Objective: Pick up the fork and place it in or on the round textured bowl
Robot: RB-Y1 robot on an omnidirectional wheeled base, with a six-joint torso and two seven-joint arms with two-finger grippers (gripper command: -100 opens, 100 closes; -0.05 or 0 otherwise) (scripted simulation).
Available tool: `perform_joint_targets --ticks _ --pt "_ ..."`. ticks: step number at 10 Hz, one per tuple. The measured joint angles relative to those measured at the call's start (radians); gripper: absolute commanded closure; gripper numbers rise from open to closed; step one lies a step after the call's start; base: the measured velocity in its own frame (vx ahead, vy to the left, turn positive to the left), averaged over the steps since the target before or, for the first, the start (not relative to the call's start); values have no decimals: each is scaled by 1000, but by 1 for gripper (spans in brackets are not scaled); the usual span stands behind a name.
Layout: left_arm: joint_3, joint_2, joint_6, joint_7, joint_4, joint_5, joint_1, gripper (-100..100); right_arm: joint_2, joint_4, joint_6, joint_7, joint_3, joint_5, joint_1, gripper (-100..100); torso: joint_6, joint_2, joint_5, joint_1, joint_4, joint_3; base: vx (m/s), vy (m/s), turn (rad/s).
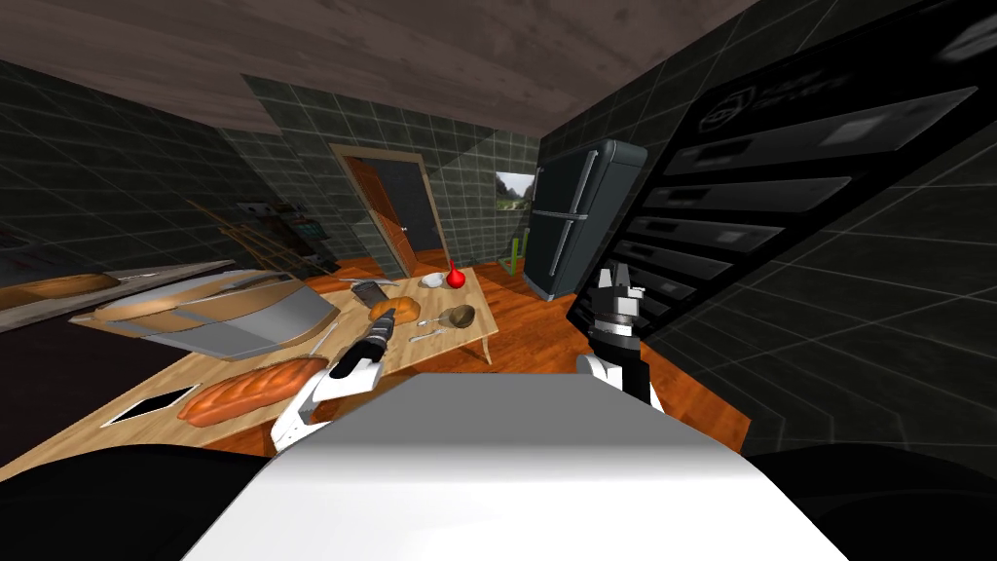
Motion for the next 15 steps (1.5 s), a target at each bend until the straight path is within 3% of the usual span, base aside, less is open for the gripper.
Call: perform_joint_targets --ticks 9,11,15 --pt "50 51 207 -26 198 19 -92 -100 0 0 0 0 0 0 0 0 0 -1 0 0 0 0 6 -24 -49" --pt "64 66 266 -28 237 40 -110 -100 0 0 0 0 0 0 0 0 0 -2 0 0 0 -1 22 -20 -28" --pt "78 68 346 -29 349 55 -179 -100 0 0 0 0 0 0 0 0 0 -2 0 0 0 -1 23 -17 -42"
